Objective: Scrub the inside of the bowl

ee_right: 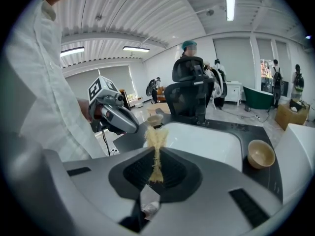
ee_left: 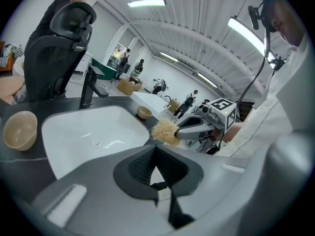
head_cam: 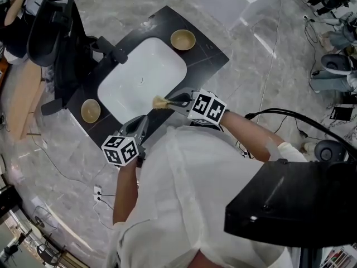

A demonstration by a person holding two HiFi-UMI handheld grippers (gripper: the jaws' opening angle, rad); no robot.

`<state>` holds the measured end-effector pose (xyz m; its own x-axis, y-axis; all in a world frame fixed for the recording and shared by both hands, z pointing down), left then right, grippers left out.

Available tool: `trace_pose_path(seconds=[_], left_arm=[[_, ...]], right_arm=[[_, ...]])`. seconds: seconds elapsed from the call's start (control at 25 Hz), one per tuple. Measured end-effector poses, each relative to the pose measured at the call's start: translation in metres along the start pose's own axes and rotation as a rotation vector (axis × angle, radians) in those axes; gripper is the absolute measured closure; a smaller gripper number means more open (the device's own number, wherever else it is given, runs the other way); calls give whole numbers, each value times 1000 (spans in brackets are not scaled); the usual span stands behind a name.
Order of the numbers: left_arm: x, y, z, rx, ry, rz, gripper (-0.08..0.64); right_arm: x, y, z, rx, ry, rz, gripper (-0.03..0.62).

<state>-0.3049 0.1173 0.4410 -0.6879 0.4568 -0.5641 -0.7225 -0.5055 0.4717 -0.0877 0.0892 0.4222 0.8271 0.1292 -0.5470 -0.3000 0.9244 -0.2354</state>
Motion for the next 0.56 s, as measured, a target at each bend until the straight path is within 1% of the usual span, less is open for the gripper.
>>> trace_pose_path(seconds=[0.2,0.56], left_arm=[[4,-2,5,4,-6,-10,555],[10,-4,20,1,11,-20,555]], right_arm=[[0,8,2,20,16,-2,566],[-1,21,7,36,24,-1,566]])
Point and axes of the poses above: the fingertips, and each gripper's own axes: x backward along the fingers, y to its left, z out of its underside, the point moved 9 cm from there along x, backward along the fingers, and after that the axes turned 6 degrees about -z, right-handed, at the moved point
